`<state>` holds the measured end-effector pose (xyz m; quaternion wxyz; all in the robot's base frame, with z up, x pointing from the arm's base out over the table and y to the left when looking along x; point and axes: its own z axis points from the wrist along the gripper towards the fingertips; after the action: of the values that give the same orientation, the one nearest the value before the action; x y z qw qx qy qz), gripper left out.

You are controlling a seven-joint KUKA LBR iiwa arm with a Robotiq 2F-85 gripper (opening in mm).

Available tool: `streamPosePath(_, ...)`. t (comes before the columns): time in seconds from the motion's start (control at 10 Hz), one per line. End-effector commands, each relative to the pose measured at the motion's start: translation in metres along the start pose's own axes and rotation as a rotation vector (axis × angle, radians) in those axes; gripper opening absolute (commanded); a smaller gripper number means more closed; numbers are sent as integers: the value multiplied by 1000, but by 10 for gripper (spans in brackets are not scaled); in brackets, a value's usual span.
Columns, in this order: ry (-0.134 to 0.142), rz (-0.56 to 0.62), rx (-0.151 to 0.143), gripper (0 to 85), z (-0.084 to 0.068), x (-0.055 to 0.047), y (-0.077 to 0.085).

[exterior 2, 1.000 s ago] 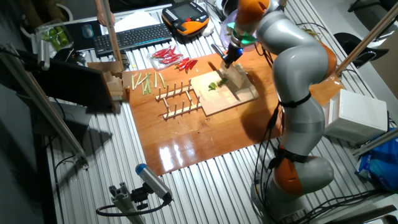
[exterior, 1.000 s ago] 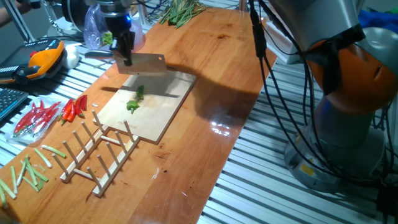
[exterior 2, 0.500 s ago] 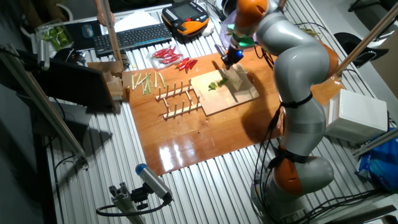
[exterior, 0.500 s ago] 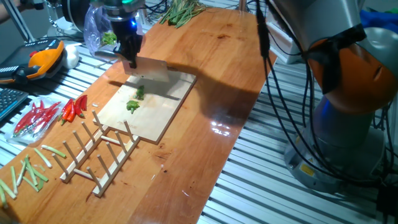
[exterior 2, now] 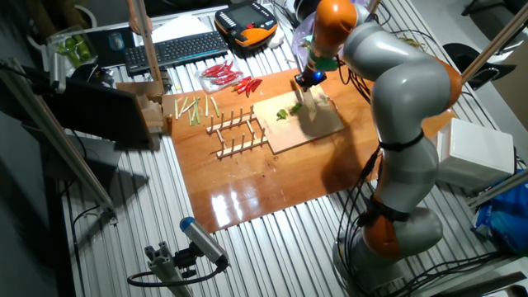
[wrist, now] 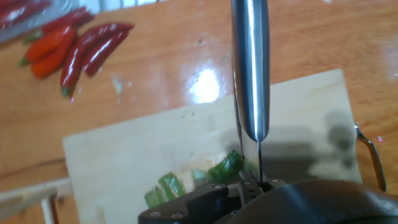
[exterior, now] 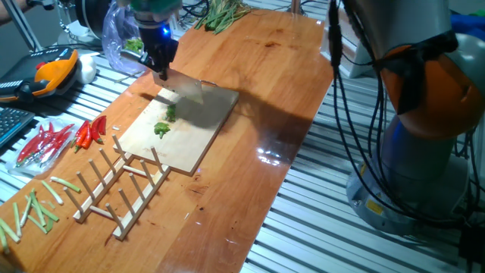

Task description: Chop the chili peppers

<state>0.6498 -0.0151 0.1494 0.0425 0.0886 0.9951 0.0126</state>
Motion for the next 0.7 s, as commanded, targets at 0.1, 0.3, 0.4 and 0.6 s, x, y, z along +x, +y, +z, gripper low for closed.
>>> streamPosePath(0.1, -39, 918, 82, 0, 0, 0, 0)
streamPosePath(0.3, 2, 1043, 76, 0, 1, -1, 0)
streamPosePath(0.4, 26, 1134, 58, 0, 1, 0, 1)
streamPosePath(0.6, 24, 1278, 62, 0, 4, -1, 1)
